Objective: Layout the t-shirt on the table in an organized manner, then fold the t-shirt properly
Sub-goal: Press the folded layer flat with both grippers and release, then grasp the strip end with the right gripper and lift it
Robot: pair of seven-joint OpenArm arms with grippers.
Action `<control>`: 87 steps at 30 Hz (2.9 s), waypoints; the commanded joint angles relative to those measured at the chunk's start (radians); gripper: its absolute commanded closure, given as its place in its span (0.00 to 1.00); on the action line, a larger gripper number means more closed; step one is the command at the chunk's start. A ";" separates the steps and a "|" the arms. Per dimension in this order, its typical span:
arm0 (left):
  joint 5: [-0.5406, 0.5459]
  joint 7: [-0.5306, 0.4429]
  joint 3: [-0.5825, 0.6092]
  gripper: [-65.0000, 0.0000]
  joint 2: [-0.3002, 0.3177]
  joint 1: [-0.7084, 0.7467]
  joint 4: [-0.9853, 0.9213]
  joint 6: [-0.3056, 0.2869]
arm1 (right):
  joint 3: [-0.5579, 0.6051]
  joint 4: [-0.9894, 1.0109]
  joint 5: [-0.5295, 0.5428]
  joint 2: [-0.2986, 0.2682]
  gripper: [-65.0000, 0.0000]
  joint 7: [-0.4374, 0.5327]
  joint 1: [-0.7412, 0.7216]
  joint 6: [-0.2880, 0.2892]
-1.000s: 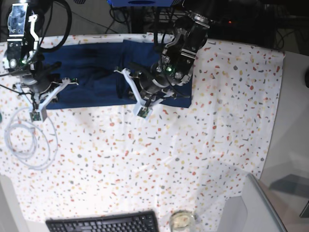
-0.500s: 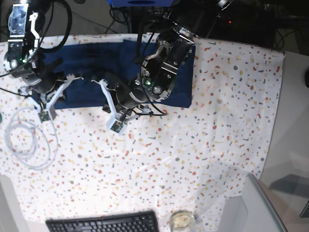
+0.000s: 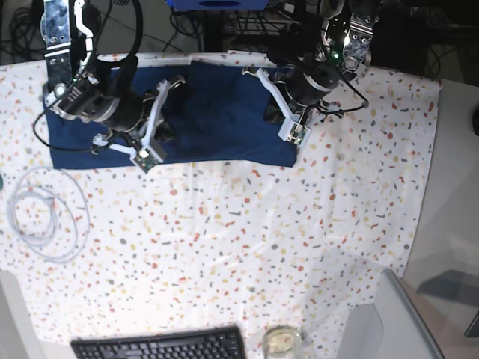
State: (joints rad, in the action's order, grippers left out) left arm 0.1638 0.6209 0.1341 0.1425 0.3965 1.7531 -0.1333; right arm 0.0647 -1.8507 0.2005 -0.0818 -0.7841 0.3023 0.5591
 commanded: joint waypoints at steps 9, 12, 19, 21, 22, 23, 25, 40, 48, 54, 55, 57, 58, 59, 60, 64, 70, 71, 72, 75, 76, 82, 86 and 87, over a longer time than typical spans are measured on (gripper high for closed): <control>-0.004 -0.109 -0.008 1.00 0.022 0.008 -0.114 0.008 | 0.214 0.208 0.011 -0.002 1.00 0.022 -0.108 0.006; -0.004 -0.160 -0.008 1.00 0.024 0.028 -0.149 0.008 | 0.211 0.263 0.012 0.000 1.00 0.024 -0.127 0.006; -0.004 -0.167 -0.009 1.00 0.024 0.028 -0.107 0.008 | 0.165 0.228 0.012 -0.003 1.00 0.016 -0.128 0.006; -0.004 -0.163 -0.009 1.00 0.024 0.025 -0.069 0.008 | 0.165 0.173 0.012 -0.002 1.00 0.016 -0.116 0.006; -0.004 -0.163 -0.009 1.00 0.024 0.025 -0.049 0.008 | 0.166 0.151 0.012 -0.002 1.00 0.016 -0.114 0.006; -0.004 -0.163 -0.011 1.00 0.022 0.023 -0.034 0.008 | 0.168 0.141 0.012 0.000 1.00 0.016 -0.117 0.006; -0.004 -0.163 -0.011 1.00 0.022 0.012 -0.018 0.008 | 0.168 0.142 0.012 0.003 1.00 0.016 -0.140 0.006; 0.006 -0.171 -0.021 1.00 0.021 -0.052 -0.137 0.008 | 0.050 0.352 0.011 0.037 1.00 0.119 -0.231 0.000; 0.006 -0.172 -0.227 1.00 0.016 0.081 0.058 0.007 | -0.490 -0.008 0.014 0.193 0.98 0.102 -0.082 -0.176; 0.006 -0.250 -0.429 1.00 0.022 0.121 -0.025 0.002 | -0.773 0.110 0.146 0.130 0.49 -0.186 -0.173 0.114; 0.006 -0.287 -0.448 1.00 0.022 0.126 -0.045 0.002 | -0.820 0.150 0.173 0.119 0.39 -0.211 -0.194 0.139; 0.006 -0.367 -0.479 1.00 0.024 0.127 -0.092 0.002 | -0.926 0.248 0.228 0.093 0.20 -0.254 -0.240 0.139; 0.006 -0.391 -0.485 1.00 0.024 0.127 -0.112 0.002 | -0.965 0.290 0.250 0.078 0.16 -0.265 -0.257 0.139; 0.006 -0.418 -0.488 1.00 0.024 0.126 -0.134 0.001 | -1.000 0.342 0.271 0.050 0.14 -0.281 -0.272 0.139; 0.006 -0.439 -0.488 1.00 0.024 0.124 -0.154 -0.015 | -1.018 0.395 0.290 0.018 0.14 -0.300 -0.285 0.139; 0.006 -0.502 -0.482 1.00 0.015 0.101 -0.226 -0.111 | -1.023 0.607 0.319 -0.088 0.18 -0.321 -0.326 0.139; 0.000 -0.550 -0.479 1.00 -0.014 0.040 -0.351 -0.116 | -1.018 0.788 0.400 -0.146 0.17 -0.332 -0.358 0.139; -0.004 -0.548 -0.477 1.00 -0.022 0.032 -0.358 -0.116 | -1.018 0.791 0.416 -0.143 0.17 -0.335 -0.355 0.139; -0.004 -0.548 -0.472 1.00 -0.031 0.028 -0.362 -0.116 | -1.017 0.791 0.423 -0.140 0.17 -0.349 -0.351 0.139; -0.004 -0.548 -0.423 1.00 -0.042 0.014 -0.362 -0.116 | -0.940 0.791 0.432 -0.138 0.17 -0.375 -0.340 0.139; -0.004 -0.548 -0.403 1.00 -0.042 0.009 -0.364 -0.116 | -0.912 0.794 0.432 -0.138 0.17 -0.370 -0.338 0.139; -0.004 -0.548 -0.321 1.00 -0.042 -0.015 -0.391 -0.113 | -0.834 0.796 0.432 -0.118 0.17 -0.372 -0.326 0.139; -0.004 -0.545 -0.271 1.00 -0.042 -0.018 -0.393 -0.111 | -0.831 0.787 0.431 -0.098 0.18 -0.404 -0.309 0.139; -0.004 -0.545 -0.259 1.00 -0.042 -0.020 -0.393 -0.111 | -0.831 0.785 0.431 -0.098 0.18 -0.412 -0.305 0.139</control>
State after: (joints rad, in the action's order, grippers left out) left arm 0.1570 0.0971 -0.1226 0.0971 0.3794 1.3460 -0.2401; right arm -0.7719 -1.0668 0.6525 -0.1810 -1.1473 -0.0101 0.6937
